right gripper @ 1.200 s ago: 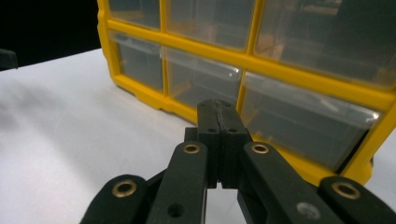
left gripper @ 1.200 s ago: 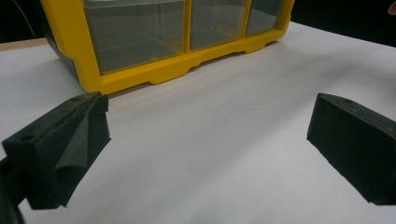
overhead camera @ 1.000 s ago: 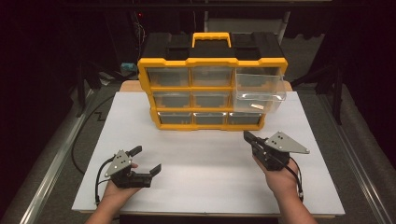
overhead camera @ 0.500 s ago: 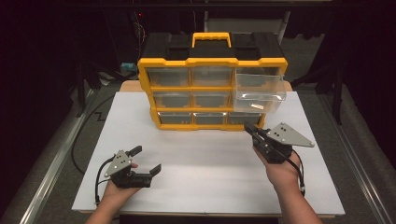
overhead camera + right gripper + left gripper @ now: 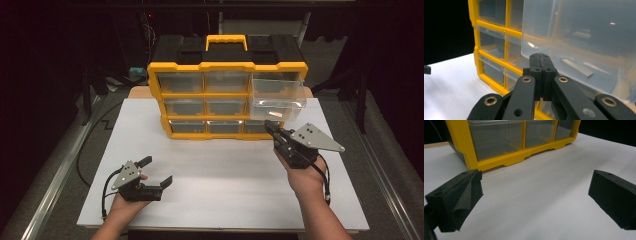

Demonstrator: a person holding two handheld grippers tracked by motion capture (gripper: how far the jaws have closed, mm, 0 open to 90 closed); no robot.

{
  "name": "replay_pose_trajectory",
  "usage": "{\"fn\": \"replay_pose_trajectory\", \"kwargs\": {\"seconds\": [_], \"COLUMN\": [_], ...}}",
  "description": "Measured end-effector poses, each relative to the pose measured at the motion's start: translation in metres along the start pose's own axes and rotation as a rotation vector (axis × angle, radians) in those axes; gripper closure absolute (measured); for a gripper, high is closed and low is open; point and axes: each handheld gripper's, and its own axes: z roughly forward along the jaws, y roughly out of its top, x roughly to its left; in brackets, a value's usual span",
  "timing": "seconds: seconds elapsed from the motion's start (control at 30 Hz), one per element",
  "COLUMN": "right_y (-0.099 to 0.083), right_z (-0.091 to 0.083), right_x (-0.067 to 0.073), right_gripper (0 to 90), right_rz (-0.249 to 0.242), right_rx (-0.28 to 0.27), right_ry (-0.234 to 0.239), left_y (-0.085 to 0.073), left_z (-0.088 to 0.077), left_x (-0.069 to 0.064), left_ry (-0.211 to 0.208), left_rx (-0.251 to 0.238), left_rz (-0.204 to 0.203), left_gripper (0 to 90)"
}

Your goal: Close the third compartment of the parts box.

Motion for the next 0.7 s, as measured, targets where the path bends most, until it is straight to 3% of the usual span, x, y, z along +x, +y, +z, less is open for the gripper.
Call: {"fn": "replay_pose_trajectory", "kwargs": {"seconds": [0.7], "right_y": [0.03], "right_z": [-0.011], "right_x": [-0.009], "right_gripper": [90.0], "right_rz": [-0.021], "right_rx": [-0.062], "right_ry": [-0.052], "left_y": [0.0], "left_z": [-0.001], "left_x": [0.0], "left_ry": [-0.003], "left_rx": [-0.008], "left_rz": [0.003], "left_gripper": [0.4]}}
